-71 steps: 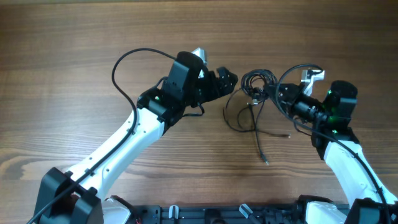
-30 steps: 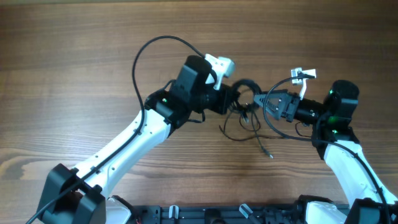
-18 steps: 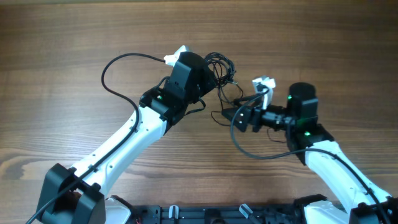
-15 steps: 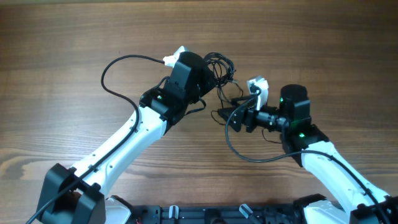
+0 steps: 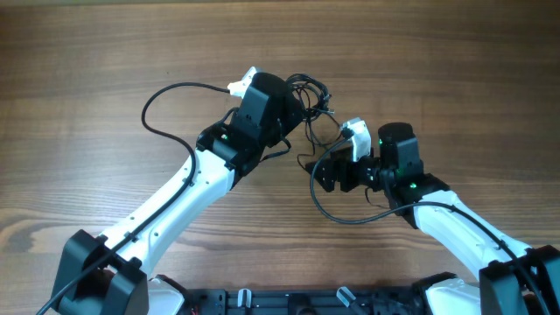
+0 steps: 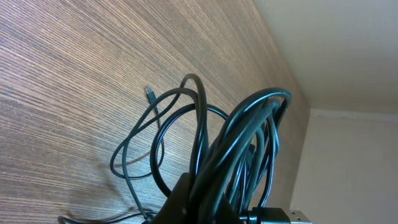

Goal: Untangle cables

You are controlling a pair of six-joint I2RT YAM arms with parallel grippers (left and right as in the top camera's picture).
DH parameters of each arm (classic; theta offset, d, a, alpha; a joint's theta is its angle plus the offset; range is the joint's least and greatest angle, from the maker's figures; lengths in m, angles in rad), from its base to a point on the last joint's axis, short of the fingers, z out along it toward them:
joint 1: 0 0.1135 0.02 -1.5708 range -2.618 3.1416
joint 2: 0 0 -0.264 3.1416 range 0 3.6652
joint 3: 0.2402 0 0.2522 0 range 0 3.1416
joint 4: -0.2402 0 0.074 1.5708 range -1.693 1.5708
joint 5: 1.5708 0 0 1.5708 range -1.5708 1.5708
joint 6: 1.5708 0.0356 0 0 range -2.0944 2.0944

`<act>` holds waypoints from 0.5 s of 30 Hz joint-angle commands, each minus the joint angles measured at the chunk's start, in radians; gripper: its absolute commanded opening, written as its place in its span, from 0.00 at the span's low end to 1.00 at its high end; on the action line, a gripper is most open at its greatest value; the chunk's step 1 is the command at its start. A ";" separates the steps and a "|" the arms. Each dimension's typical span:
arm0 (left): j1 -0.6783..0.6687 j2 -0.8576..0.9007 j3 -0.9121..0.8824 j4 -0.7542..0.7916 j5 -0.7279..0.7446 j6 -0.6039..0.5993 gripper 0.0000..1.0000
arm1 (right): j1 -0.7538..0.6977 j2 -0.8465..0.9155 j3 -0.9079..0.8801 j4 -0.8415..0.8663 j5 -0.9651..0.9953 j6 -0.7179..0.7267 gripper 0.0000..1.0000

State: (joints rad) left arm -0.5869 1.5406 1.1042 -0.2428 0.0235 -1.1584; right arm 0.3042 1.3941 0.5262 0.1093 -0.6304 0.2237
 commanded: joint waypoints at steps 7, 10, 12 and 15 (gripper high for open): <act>0.002 -0.011 0.009 -0.002 -0.018 0.002 0.04 | 0.003 0.007 0.003 0.004 0.004 -0.012 0.99; 0.002 -0.011 0.009 -0.002 -0.019 0.002 0.04 | 0.003 0.006 0.003 0.027 0.001 -0.011 1.00; 0.002 -0.011 0.009 -0.002 -0.019 0.002 0.04 | 0.003 0.006 0.003 0.035 0.001 -0.011 0.99; 0.002 -0.010 0.009 -0.002 -0.019 0.005 0.04 | 0.003 0.006 0.003 0.037 0.002 -0.012 0.99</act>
State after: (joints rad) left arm -0.5869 1.5406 1.1042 -0.2470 0.0231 -1.1580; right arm 0.3042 1.3941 0.5262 0.1390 -0.6304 0.2218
